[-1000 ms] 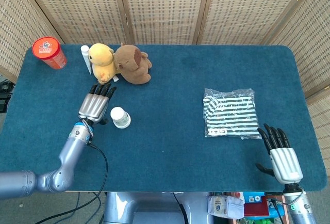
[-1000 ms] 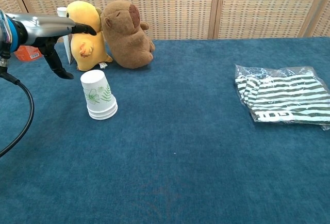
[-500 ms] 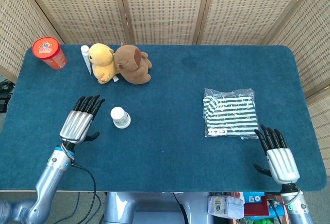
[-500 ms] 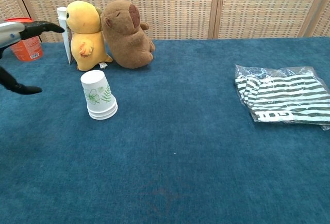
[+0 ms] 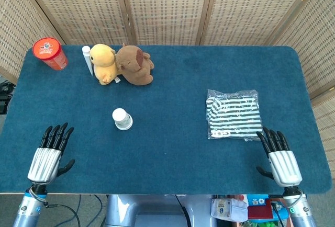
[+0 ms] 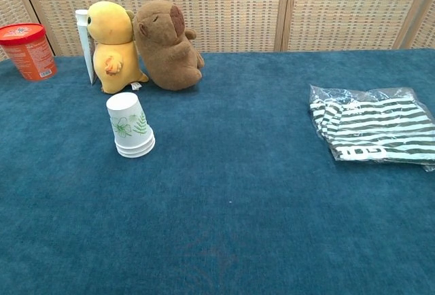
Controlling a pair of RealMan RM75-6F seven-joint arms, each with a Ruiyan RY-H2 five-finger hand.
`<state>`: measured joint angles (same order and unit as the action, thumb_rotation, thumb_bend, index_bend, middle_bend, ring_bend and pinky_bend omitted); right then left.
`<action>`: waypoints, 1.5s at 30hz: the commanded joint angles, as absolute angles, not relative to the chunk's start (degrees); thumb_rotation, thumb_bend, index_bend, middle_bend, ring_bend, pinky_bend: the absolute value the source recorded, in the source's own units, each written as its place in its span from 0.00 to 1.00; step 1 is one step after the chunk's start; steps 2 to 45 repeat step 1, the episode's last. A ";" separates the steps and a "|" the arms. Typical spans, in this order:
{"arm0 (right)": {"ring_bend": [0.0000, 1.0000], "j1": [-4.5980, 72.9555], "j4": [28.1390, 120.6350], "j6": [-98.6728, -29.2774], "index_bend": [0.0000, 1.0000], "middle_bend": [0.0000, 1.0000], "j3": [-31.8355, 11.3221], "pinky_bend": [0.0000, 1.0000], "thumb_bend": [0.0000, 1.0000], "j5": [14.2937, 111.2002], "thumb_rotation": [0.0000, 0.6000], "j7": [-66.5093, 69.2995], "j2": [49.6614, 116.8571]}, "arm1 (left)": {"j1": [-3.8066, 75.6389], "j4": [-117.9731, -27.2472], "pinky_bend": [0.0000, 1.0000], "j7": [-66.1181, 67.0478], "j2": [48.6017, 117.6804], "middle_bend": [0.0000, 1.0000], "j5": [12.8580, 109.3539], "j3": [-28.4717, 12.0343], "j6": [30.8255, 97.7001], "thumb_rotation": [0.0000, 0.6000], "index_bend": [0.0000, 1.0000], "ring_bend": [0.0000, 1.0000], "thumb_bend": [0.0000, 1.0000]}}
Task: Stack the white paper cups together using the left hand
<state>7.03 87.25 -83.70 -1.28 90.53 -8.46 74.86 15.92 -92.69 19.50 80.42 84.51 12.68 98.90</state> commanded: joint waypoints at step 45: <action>0.00 7.06 87.21 -83.60 0.00 0.00 -1.29 0.00 0.00 90.44 1.00 -8.46 74.93 | 14.58 -92.33 0.00 17.78 79.67 0.00 85.00 11.88 98.67 1.00 0.01 0.00 0.24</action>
